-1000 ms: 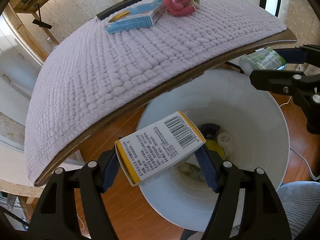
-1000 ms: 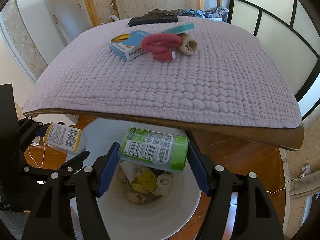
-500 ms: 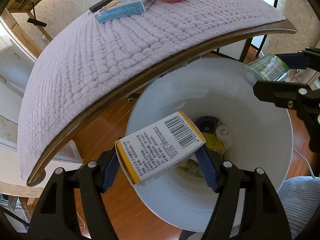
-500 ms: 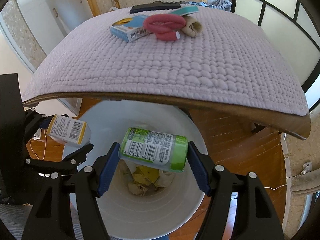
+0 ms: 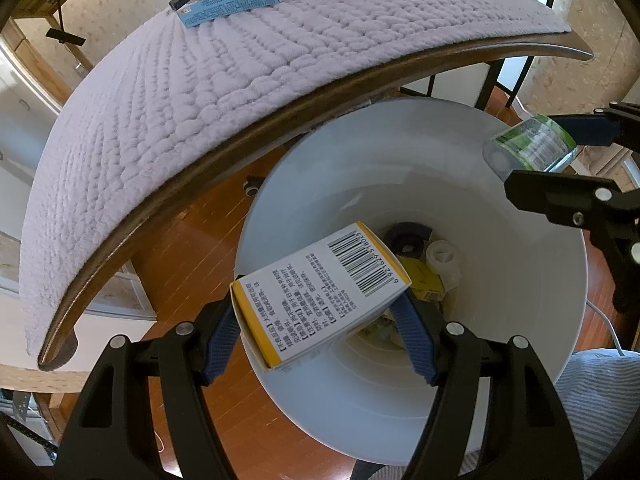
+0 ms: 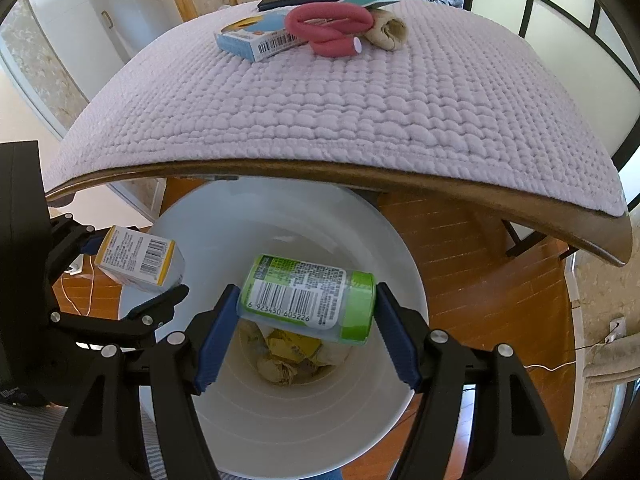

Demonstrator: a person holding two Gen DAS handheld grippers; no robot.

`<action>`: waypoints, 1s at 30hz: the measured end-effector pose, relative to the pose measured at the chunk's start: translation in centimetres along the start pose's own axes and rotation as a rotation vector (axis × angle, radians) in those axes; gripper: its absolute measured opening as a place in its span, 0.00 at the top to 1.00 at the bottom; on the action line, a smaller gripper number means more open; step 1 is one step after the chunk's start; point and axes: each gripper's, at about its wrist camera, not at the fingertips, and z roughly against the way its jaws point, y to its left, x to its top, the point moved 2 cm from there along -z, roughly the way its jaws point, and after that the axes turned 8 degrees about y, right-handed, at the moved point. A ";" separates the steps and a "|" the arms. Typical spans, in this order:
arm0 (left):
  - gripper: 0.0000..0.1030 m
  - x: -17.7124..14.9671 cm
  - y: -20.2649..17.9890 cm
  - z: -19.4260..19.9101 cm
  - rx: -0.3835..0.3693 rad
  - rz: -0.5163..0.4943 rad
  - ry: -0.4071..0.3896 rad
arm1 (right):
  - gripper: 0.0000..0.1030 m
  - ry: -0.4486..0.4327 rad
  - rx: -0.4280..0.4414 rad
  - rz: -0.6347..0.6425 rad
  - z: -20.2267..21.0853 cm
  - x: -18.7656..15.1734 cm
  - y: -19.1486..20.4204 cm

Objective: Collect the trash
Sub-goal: 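Open the left gripper over the bin while the right opens, dropping the green can, then move both open grippers back over the remaining items on the bed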

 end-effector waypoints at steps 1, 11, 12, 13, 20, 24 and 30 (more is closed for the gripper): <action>0.31 0.0 -0.1 -0.1 -0.001 -0.001 0.000 | 0.35 0.002 0.000 -0.001 -0.1 0.0 -0.1; 0.23 -0.1 0.0 -0.5 -0.022 -0.004 -0.003 | 0.32 -0.007 0.002 -0.017 -0.2 0.3 -0.6; 0.22 -0.1 0.0 -0.5 -0.024 -0.003 -0.007 | 0.31 -0.010 0.001 -0.017 -0.2 0.4 -0.6; 0.22 0.2 0.1 -0.5 -0.025 -0.001 -0.008 | 0.29 -0.014 0.001 -0.019 0.0 0.5 -0.8; 0.22 0.5 1.1 1.1 -0.059 0.019 -0.049 | 0.29 -0.045 -0.003 -0.026 1.6 1.1 -1.3; 0.22 0.6 2.0 3.7 -0.111 0.021 -0.124 | 0.29 -0.118 -0.019 -0.060 4.1 2.5 -2.7; 0.03 2.5 4.8 8.5 -0.147 0.055 -0.293 | 0.24 -0.254 -0.048 -0.090 7.7 6.6 -5.6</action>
